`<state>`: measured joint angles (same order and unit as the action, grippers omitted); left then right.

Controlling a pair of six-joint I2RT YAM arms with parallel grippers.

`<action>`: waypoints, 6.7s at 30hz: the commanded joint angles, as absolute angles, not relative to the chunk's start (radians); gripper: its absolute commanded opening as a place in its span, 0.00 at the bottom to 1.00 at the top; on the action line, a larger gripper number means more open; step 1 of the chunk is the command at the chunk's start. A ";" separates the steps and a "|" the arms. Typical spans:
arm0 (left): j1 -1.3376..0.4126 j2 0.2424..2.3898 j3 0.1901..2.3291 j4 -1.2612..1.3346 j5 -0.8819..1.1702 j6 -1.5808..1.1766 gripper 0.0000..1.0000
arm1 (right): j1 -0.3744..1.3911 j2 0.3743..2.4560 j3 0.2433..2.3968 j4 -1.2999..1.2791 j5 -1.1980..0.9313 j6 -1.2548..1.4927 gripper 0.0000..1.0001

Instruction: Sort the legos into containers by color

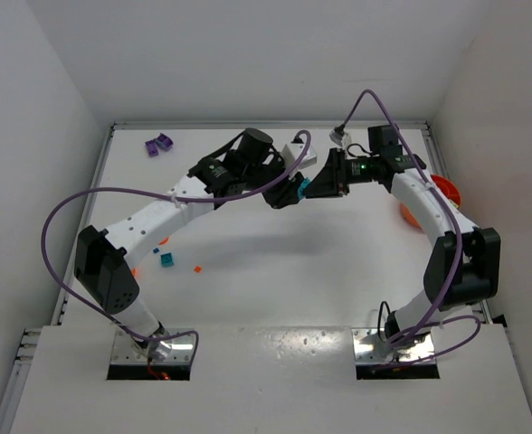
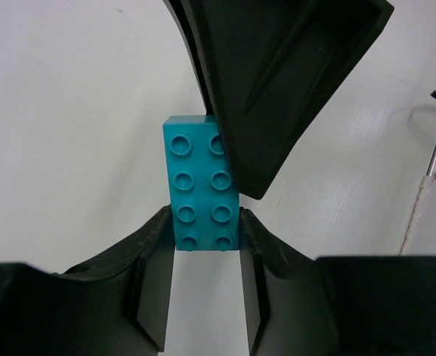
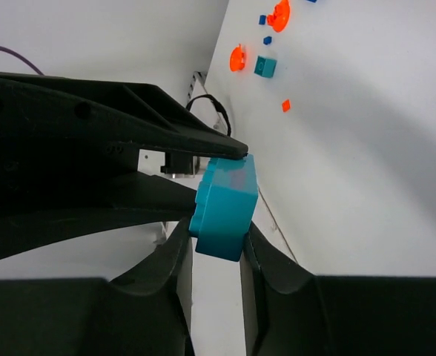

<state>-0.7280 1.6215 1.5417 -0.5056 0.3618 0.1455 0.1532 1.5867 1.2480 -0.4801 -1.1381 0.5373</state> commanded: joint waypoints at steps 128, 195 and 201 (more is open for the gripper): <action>0.147 1.278 1.108 -1.275 0.399 1.098 0.83 | -0.114 1.635 1.675 -1.209 -0.529 -0.380 0.52; 0.101 1.483 0.704 -0.626 0.311 1.126 0.67 | 0.130 1.681 1.618 -1.144 -0.388 -0.242 0.61; 0.101 1.439 0.725 -0.655 0.399 1.117 0.52 | 0.140 1.672 1.554 -1.144 -0.549 -0.178 0.61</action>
<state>0.1097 1.4677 0.7242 -0.6418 0.3298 1.1126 0.1249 1.6962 1.5909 -1.1534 -0.4290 -0.2260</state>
